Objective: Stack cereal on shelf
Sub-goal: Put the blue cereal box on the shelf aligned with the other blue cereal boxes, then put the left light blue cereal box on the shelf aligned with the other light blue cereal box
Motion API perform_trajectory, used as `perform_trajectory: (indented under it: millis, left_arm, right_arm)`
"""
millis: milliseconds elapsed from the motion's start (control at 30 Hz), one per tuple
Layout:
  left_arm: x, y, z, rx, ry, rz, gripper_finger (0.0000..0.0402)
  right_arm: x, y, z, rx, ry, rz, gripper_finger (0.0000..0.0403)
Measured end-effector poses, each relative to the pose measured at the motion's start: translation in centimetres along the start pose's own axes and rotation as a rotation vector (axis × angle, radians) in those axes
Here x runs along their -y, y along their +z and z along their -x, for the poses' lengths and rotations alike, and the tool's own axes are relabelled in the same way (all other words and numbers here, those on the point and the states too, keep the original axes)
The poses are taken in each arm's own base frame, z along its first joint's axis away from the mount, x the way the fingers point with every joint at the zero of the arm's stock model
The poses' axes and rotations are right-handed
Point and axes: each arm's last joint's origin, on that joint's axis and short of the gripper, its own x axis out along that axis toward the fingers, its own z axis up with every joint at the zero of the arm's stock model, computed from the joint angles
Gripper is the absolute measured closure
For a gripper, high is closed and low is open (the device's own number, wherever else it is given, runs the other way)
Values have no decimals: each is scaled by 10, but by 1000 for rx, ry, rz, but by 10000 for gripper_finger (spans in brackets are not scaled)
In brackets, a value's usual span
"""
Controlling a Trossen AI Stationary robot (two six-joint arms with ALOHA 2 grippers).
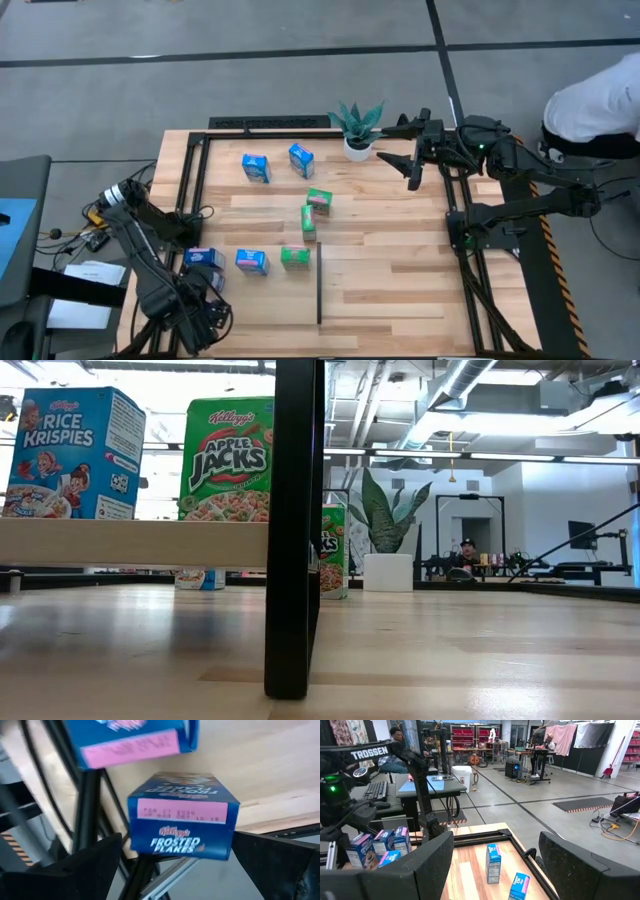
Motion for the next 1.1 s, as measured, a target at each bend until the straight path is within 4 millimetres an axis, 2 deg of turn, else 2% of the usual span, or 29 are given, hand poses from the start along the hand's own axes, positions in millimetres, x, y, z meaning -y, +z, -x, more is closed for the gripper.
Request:
perform_trajectory:
  millis: [167,400,600,733,933,1100]
  left_arm:
    - [-5,2,22,9,9,-3,37]
    - [-4,0,47,-28,-90,-26,37]
    - [6,22,61,126,-262,20,37]
    - [16,54,72,267,-338,-17,37]
    - [29,129,88,460,-304,-101,37]
    - [31,198,94,603,-151,-190,37]
  right_arm:
    - [0,0,0,0,0,1,85]
    - [0,0,0,0,0,1,85]
    - [0,0,0,0,0,1,85]
    - [0,1,0,13,0,0,85]
    - [0,4,0,43,0,-2,85]
    - [0,4,0,44,0,-2,85]
